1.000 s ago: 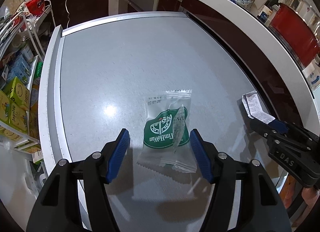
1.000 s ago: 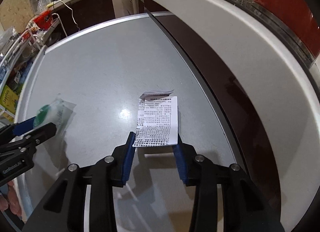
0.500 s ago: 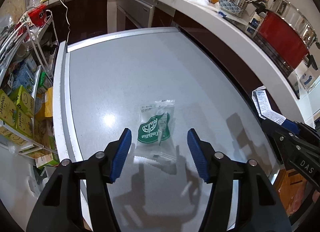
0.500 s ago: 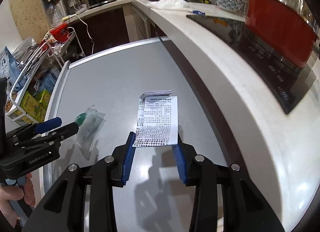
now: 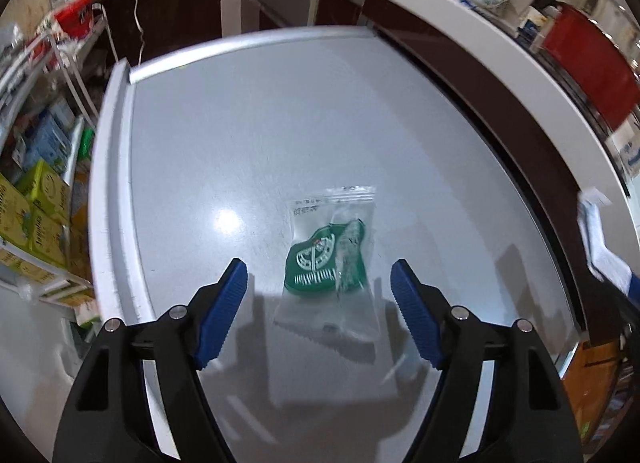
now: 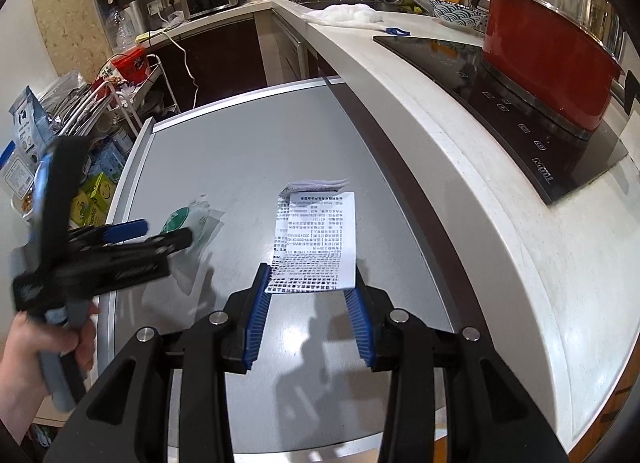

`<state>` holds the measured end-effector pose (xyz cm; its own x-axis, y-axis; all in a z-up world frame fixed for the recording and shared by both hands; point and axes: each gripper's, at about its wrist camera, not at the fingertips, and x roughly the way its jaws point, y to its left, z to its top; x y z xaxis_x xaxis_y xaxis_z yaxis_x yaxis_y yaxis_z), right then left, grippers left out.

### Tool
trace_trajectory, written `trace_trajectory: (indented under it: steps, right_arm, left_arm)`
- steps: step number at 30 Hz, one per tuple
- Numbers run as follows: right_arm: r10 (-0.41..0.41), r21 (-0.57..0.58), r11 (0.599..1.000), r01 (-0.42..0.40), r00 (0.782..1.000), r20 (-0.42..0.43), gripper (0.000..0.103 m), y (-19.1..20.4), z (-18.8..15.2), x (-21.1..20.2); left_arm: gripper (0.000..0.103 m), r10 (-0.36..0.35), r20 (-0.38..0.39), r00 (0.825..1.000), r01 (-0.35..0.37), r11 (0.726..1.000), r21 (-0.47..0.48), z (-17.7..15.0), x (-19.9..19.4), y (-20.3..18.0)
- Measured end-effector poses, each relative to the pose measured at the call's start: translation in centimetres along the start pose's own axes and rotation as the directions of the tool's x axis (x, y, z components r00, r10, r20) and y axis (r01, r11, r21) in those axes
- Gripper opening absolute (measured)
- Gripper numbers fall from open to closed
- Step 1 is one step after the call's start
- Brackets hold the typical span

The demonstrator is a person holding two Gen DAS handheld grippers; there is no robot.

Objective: Collect trash
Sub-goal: 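Grasp the clear green snack bag with left tool while right tool grasps the receipt, then lift and carry the snack bag and receipt down over the paper bag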

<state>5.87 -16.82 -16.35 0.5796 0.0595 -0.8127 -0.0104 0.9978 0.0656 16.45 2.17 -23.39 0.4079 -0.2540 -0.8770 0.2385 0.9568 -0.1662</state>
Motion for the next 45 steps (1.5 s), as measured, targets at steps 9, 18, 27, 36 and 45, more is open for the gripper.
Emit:
trace_trajectory:
  steps: [9, 18, 27, 36, 45]
  right_arm:
    - [0.006, -0.002, 1.000, -0.006, 1.000, -0.013, 0.037, 0.3, -0.4, 0.3]
    - [0.012, -0.013, 1.000, -0.012, 1.000, -0.002, 0.037, 0.4, -0.2, -0.2]
    - [0.036, -0.040, 0.999, -0.035, 0.998, 0.045, 0.037, 0.8, -0.3, -3.2]
    - [0.097, -0.090, 0.992, -0.086, 0.987, 0.127, 0.037, 0.7, -0.8, -9.4]
    - [0.219, -0.147, 0.969, -0.198, 0.965, 0.142, 0.037, -0.5, -3.5, -15.3]
  left_arm:
    - [0.040, -0.021, -0.034, 0.999, 0.023, 0.999, 0.034, 0.5, 1.8, -0.5]
    - [0.033, -0.064, 0.018, 0.998, 0.064, 0.998, 0.029, -0.3, -1.3, -0.5]
    - [0.033, -0.094, 0.128, 0.987, 0.089, 0.995, 0.043, -1.2, -7.7, -1.6]
    - [0.033, -0.102, 0.236, 0.966, 0.091, 0.994, 0.055, -2.8, -14.4, -3.1]
    - [0.033, -0.096, 0.280, 0.955, 0.073, 0.993, 0.090, -7.5, -19.5, -4.9]
